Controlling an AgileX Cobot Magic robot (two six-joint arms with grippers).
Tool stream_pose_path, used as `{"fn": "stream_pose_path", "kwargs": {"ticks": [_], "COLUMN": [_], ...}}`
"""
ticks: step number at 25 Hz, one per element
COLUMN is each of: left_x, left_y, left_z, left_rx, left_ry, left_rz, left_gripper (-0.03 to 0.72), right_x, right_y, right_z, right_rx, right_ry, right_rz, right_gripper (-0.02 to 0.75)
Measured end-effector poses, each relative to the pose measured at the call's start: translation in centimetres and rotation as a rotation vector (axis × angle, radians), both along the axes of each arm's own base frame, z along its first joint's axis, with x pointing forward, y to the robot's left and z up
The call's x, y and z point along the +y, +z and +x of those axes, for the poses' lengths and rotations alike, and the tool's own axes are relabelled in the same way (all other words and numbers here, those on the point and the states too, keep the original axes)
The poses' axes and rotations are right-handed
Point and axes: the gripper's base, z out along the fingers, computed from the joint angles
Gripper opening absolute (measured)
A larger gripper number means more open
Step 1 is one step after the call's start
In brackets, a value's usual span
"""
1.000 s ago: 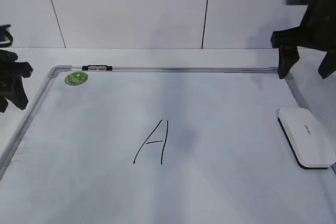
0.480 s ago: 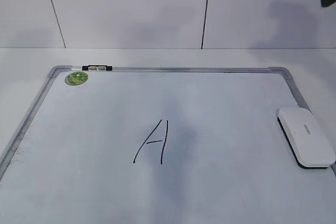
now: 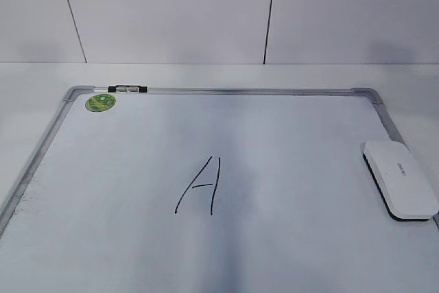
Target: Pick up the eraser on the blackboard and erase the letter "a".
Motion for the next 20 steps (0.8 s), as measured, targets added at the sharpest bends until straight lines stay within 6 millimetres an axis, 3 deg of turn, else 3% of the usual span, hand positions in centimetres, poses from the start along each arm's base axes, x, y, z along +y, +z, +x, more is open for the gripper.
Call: {"fn": "stream_pose_path", "kwargs": {"ticks": [10,14,20], "left_x": [0.3,0.6,1.1], "left_y": [3.5,4.2,4.6], "left_z": [-8.9,-12.4,-17.3], "left_rx": [-0.210,-0.303,-0.442], "left_ry": [0.005,0.005,-0.003], "left_rz": [-0.035,-0.050,-0.065], "left_gripper": [0.382,0.382,0.382], "right_x": [-1.3,-1.8,-2.0], "right_y": [0.4,-0.1,-2.5], "right_z": [-10.0,-12.6,-15.0], "right_rx": [-0.197,-0.249,-0.261], "right_ry": [0.048,0.049,0.065], "right_rz": [0.052,0.072,0.104], "right_gripper": [0.594,0.594,0.594]}}
